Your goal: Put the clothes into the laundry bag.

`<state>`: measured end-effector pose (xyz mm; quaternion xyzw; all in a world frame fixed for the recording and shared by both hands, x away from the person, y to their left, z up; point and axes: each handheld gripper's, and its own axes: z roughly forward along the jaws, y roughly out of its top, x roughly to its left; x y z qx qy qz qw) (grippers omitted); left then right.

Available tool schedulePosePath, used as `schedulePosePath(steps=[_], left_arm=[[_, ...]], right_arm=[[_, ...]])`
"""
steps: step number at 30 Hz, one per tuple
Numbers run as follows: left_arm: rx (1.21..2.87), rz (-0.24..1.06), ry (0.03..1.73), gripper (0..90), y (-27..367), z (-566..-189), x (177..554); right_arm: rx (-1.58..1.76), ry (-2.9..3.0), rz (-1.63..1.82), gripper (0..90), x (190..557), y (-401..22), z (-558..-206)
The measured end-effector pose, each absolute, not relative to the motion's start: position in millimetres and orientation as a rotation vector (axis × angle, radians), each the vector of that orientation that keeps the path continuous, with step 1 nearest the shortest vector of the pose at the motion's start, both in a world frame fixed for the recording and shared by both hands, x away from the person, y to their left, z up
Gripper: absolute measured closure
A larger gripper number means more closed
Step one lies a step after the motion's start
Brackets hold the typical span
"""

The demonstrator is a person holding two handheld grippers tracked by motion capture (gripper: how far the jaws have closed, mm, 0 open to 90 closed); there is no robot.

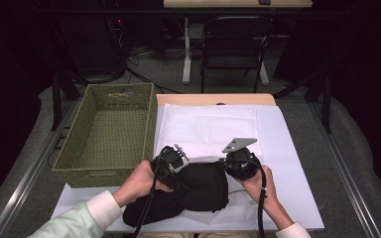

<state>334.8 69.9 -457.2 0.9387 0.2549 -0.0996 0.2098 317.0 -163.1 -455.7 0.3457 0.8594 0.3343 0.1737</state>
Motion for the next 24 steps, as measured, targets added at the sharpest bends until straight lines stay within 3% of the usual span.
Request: schedulePosePath(steps=[6, 7, 8, 9, 15, 19, 20, 21, 24], left_arm=[[2.629, -0.265, 0.723, 61.5, 67, -462, 335], [2.659, -0.244, 0.713, 61.5, 62, -481, 332], [2.659, -0.244, 0.713, 54.0, 62, -481, 332], [2.672, -0.23, 0.691, 54.0, 61, -482, 330], [2.717, -0.15, 0.633, 33.7, 65, -479, 324], [2.717, -0.15, 0.633, 33.7, 65, -479, 324], [2.75, -0.12, 0.524, 33.7, 67, -479, 310], [2.752, -0.127, 0.515, 25.2, 67, -481, 309], [2.77, -0.132, 0.488, 26.2, 65, -490, 308]], right_arm=[[0.97, 2.454, 0.949, 88.6, 315, -161, -455], [0.97, 2.454, 0.949, 88.6, 315, -161, -455], [0.97, 2.454, 0.949, 88.6, 315, -161, -455], [0.955, 2.481, 0.936, 88.5, 310, -158, -459], [0.955, 2.486, 0.934, 88.5, 309, -160, -459], [0.955, 2.487, 0.933, 88.5, 309, -160, -459], [0.955, 2.487, 0.933, 88.5, 309, -160, -459], [0.96, 2.496, 0.924, 88.5, 311, -159, -461], [0.963, 2.503, 0.921, 88.4, 310, -157, -462]])
